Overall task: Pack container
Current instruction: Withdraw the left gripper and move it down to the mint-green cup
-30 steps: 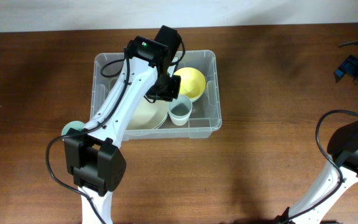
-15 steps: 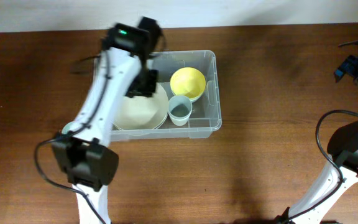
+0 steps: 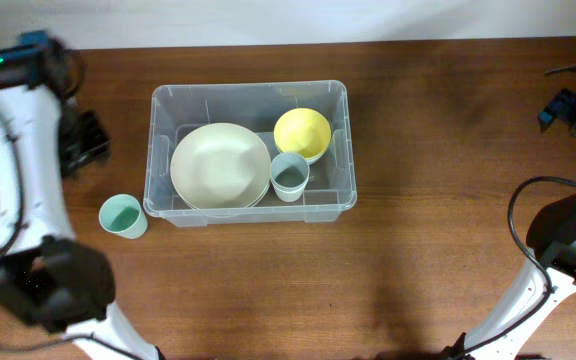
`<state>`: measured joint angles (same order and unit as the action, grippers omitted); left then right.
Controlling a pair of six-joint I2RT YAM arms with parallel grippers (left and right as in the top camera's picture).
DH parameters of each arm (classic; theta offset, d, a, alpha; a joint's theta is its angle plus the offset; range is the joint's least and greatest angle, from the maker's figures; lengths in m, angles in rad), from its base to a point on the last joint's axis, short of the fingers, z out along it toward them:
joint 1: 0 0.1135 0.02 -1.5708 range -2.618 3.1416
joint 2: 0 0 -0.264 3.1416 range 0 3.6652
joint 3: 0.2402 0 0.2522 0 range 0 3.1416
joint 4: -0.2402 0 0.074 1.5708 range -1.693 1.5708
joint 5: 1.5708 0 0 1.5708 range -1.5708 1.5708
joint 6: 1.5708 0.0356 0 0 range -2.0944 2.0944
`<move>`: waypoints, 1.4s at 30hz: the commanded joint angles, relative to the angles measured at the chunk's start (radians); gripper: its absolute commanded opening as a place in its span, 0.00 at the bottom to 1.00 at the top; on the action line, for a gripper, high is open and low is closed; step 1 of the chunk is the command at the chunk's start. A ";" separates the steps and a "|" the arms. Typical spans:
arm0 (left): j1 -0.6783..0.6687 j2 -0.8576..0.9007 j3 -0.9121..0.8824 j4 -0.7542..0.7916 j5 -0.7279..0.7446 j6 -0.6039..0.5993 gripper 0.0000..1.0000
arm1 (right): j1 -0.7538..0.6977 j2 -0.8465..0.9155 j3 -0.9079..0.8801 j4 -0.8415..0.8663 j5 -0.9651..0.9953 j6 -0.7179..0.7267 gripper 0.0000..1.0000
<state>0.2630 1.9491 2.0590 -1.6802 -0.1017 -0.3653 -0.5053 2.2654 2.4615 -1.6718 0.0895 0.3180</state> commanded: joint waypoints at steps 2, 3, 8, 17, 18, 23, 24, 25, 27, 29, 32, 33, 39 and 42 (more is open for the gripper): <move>0.121 -0.099 -0.195 0.038 0.012 -0.076 0.41 | 0.001 -0.021 -0.003 0.000 0.009 0.008 0.99; 0.142 -0.106 -0.242 0.063 0.016 -0.076 0.41 | 0.001 -0.021 -0.003 0.000 0.009 0.008 0.99; 0.192 -0.111 -0.449 0.209 0.069 -0.075 0.40 | 0.001 -0.021 -0.003 0.000 0.009 0.008 0.99; 0.183 -0.111 -0.569 0.393 0.072 -0.049 0.40 | 0.001 -0.021 -0.003 0.000 0.009 0.008 0.99; 0.182 -0.111 -0.569 0.399 0.073 -0.049 0.40 | 0.001 -0.021 -0.003 0.000 0.009 0.008 0.99; 0.164 -0.111 -0.569 0.432 0.083 -0.030 0.40 | 0.001 -0.021 -0.003 0.000 0.009 0.008 0.99; 0.156 -0.111 -0.569 0.443 0.097 -0.009 0.40 | 0.001 -0.021 -0.003 0.000 0.009 0.008 0.99; 0.147 -0.111 -0.569 0.455 0.110 0.009 0.40 | 0.001 -0.021 -0.003 0.000 0.009 0.008 0.99; 0.124 -0.111 -0.569 0.465 0.114 0.013 0.40 | 0.001 -0.021 -0.003 0.000 0.009 0.008 0.99; 0.098 -0.111 -0.569 0.471 0.113 0.016 0.40 | 0.001 -0.021 -0.003 0.000 0.009 0.008 0.99; 0.067 -0.111 -0.569 0.473 0.094 0.015 0.40 | 0.001 -0.021 -0.003 0.000 0.009 0.008 0.99; 0.060 -0.111 -0.570 0.472 0.094 0.015 0.40 | 0.001 -0.021 -0.003 0.000 0.009 0.008 0.99; 0.056 -0.110 -0.607 0.470 0.070 -0.013 0.39 | 0.001 -0.021 -0.003 0.000 0.009 0.008 0.99; 0.057 -0.110 -0.622 0.469 0.041 -0.024 0.39 | 0.001 -0.021 -0.003 0.000 0.009 0.008 0.99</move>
<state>0.3138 1.8420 1.4597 -1.2095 -0.0231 -0.3706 -0.5053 2.2654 2.4615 -1.6722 0.0895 0.3183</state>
